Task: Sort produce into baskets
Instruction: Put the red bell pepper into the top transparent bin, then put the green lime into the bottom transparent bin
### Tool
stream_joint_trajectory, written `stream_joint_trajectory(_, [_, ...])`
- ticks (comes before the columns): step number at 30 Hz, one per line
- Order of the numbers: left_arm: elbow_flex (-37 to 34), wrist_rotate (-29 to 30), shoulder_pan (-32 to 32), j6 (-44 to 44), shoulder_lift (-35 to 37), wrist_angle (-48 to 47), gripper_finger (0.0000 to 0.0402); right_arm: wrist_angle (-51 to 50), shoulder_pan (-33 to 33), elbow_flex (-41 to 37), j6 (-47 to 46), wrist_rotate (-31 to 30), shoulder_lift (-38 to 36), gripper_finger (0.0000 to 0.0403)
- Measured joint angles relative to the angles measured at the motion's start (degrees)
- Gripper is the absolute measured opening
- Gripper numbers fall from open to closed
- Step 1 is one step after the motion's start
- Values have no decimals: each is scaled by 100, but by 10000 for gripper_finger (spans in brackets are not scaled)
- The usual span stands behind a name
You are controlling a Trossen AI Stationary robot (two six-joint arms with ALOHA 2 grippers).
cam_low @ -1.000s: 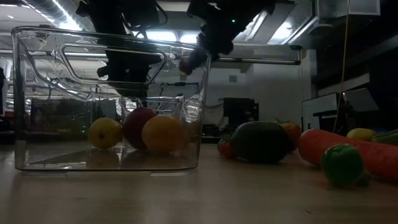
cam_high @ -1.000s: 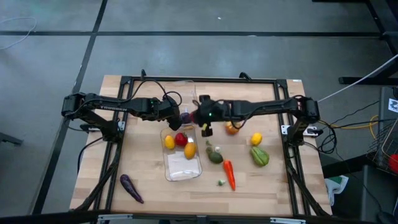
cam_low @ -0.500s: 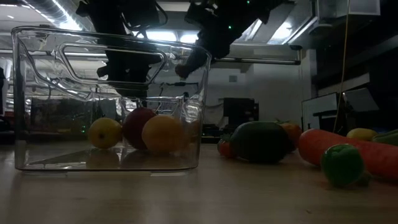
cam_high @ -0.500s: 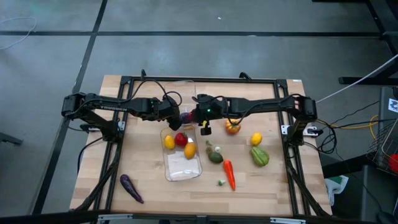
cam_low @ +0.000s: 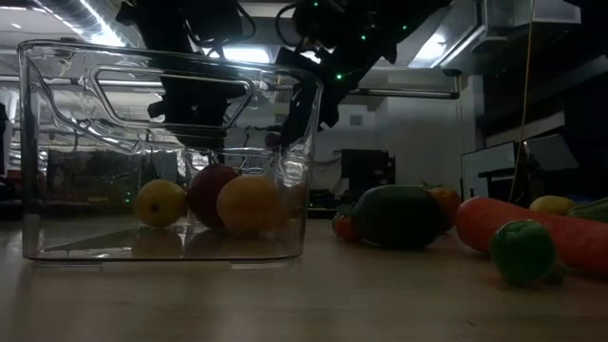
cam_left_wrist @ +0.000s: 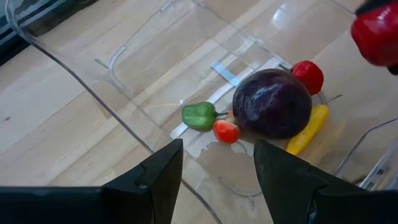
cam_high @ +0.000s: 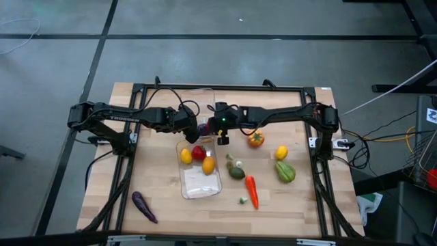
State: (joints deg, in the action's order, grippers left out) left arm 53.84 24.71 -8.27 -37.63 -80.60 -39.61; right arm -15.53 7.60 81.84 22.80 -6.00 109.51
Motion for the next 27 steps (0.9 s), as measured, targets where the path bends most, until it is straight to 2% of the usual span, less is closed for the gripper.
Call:
stream_joint_trajectory(8, [0,0,0,4,0,2,194,4,6,0,1,60,0,154])
stream_joint_trajectory(20, [0,0,0,7,0,4,194,320,-5,2,-175,-254,0,283])
stream_joint_trajectory(27, [0,0,0,9,0,4,194,352,-5,2,-185,-286,0,322])
